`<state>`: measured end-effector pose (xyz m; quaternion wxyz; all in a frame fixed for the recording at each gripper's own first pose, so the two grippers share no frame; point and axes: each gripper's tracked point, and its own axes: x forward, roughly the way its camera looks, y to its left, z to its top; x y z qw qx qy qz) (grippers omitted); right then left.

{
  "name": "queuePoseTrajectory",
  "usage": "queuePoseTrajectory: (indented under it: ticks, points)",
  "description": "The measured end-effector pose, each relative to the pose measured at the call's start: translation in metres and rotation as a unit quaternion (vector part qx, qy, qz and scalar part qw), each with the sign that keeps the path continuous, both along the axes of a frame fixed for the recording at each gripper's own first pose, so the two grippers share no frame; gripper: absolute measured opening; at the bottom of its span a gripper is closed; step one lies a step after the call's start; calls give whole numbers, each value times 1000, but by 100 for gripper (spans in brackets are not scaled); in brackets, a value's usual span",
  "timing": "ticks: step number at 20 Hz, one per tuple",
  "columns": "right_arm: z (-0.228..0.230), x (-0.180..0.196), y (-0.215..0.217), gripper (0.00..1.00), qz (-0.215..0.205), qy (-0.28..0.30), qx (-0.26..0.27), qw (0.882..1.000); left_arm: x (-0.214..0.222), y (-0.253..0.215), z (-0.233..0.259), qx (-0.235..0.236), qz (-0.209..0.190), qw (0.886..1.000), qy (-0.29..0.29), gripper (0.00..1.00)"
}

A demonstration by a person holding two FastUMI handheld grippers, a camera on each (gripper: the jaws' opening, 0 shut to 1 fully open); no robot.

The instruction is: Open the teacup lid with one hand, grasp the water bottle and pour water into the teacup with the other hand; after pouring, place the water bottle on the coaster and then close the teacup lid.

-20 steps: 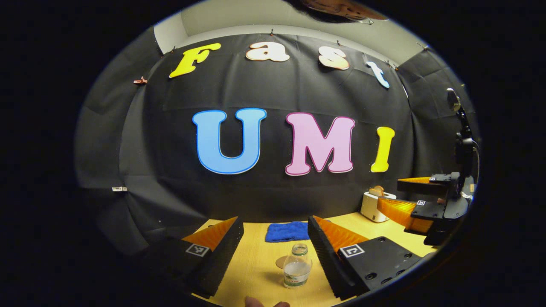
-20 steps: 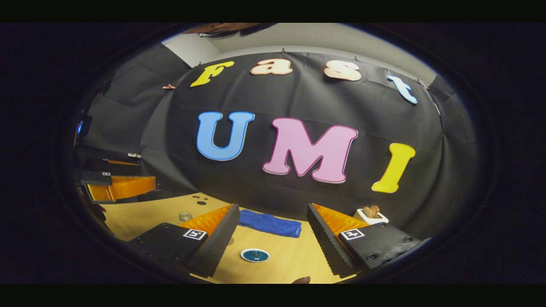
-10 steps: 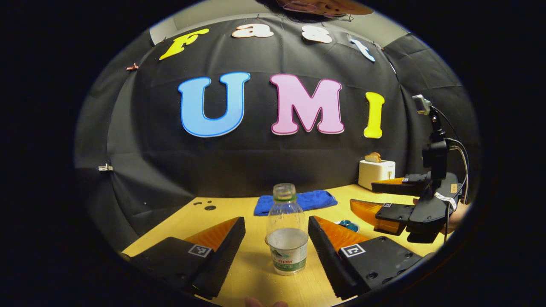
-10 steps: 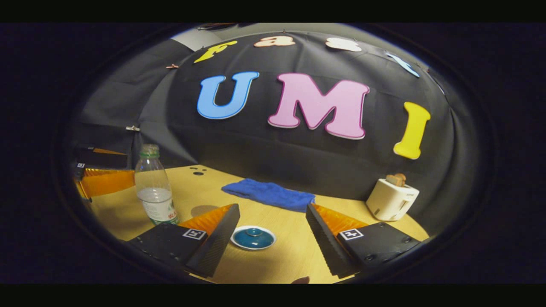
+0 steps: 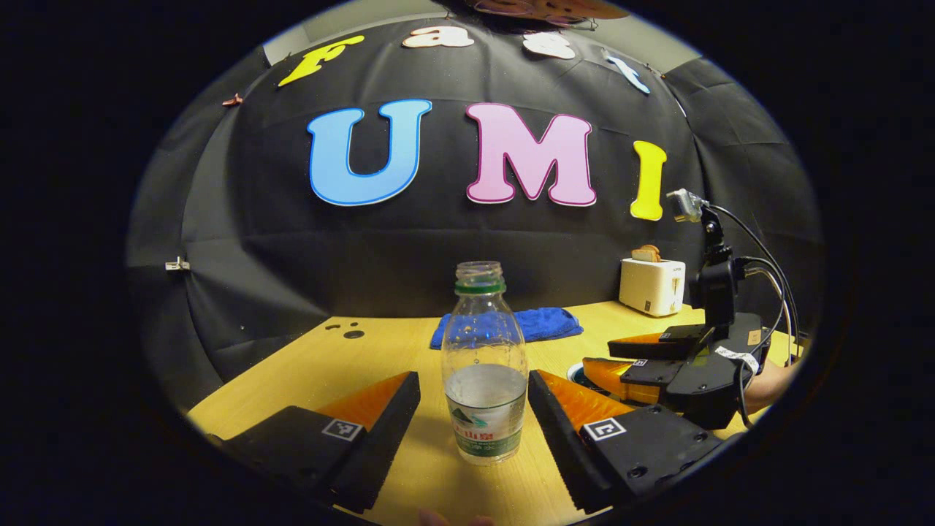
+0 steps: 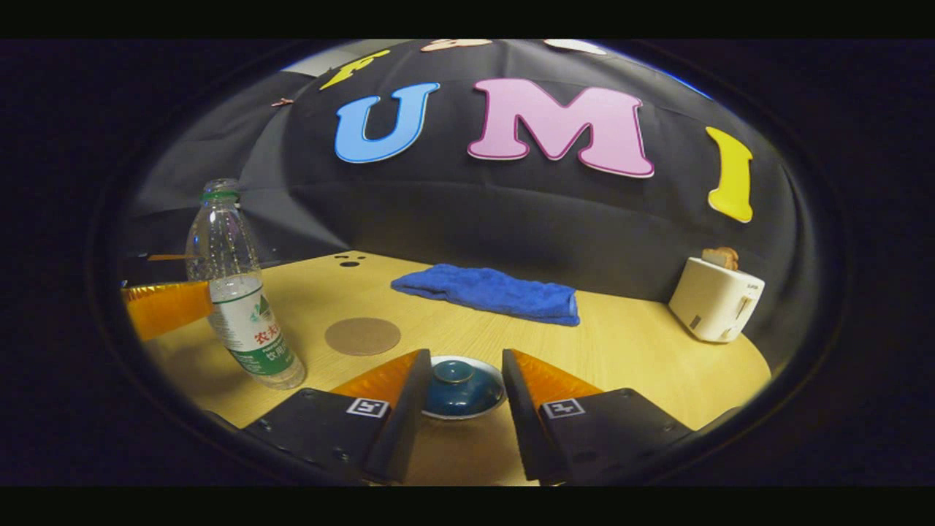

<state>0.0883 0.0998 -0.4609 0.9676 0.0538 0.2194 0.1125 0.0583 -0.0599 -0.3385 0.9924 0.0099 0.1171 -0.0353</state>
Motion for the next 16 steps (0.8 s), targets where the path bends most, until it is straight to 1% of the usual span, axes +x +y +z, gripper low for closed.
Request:
queuePoseTrajectory:
  ticks: [3,4,5,6,7,8,9,10,11,13,15,16]
  points:
    - [-1,1,9,47,16,1,15,1000,4,0,-5,-3,5,1000,4,94]
    - [2,0,8,33,16,-2,15,1000,5,-1,-9,-3,4,1000,6,94]
    - [2,2,9,34,19,-5,13,1000,6,-2,-11,-3,3,1000,8,94]
    - [3,2,10,31,20,-7,12,1000,8,-2,-15,-3,1,1000,9,94]
    - [5,2,9,31,22,-10,14,1000,10,-4,-16,-2,-1,1000,12,94]
    - [10,3,8,35,20,-17,18,999,13,-5,-21,0,-2,1000,15,94]
    - [17,5,6,36,18,-28,22,999,14,-5,-22,0,-3,1000,16,94]
    - [21,8,4,31,15,-35,24,999,16,-7,-25,1,-3,1000,18,94]
    - [24,9,1,35,13,-37,26,999,18,-8,-26,2,-3,1000,20,94]
    - [30,10,-7,26,2,-42,33,999,20,-9,-29,6,-3,1000,22,94]
    - [38,10,-21,26,-10,-48,32,998,23,-11,-35,7,-4,1000,27,94]
    - [40,8,-28,30,-15,-50,32,998,22,-11,-38,8,-2,1000,29,94]
